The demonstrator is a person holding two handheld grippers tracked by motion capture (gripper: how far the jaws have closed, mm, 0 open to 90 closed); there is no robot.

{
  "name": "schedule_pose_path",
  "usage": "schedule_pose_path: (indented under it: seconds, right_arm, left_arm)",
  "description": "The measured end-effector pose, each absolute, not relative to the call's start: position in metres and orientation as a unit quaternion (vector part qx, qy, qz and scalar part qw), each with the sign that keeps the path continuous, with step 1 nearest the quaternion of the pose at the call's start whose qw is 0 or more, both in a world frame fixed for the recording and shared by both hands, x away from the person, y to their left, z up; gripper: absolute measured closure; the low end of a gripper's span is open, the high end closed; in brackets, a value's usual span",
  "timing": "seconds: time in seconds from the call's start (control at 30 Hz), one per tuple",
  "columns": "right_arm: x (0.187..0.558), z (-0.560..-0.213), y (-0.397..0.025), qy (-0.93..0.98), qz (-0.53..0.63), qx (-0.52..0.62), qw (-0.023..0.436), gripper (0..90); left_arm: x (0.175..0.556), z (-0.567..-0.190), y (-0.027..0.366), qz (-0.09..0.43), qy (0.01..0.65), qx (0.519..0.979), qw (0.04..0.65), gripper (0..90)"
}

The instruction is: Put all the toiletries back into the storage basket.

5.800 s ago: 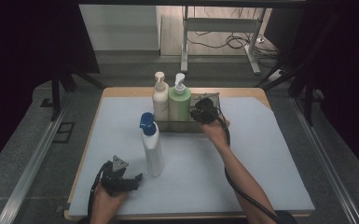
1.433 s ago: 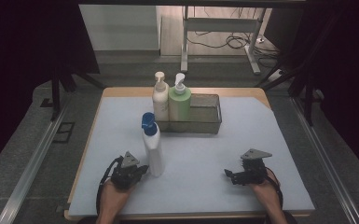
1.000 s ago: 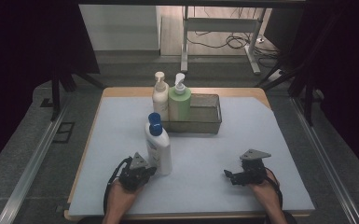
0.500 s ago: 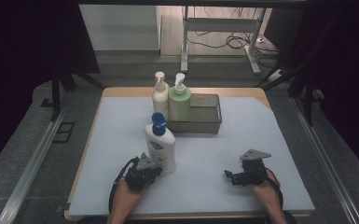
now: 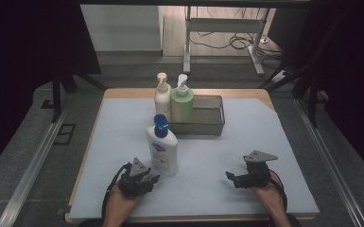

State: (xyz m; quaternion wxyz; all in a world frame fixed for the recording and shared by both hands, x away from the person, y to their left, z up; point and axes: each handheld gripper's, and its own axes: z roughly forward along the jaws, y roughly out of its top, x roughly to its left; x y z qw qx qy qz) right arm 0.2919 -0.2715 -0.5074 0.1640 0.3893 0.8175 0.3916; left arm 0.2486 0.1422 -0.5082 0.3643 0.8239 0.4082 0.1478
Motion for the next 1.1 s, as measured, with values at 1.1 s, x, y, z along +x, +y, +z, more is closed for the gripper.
schedule_pose_path:
  seconds: [1.1]
  right_arm:
    - [0.291,-0.480,-0.235,0.831,0.395,0.376,0.111,0.0]
  left_arm:
    - [0.252,-0.523,0.178,0.168,0.463,0.807,0.325,12.3]
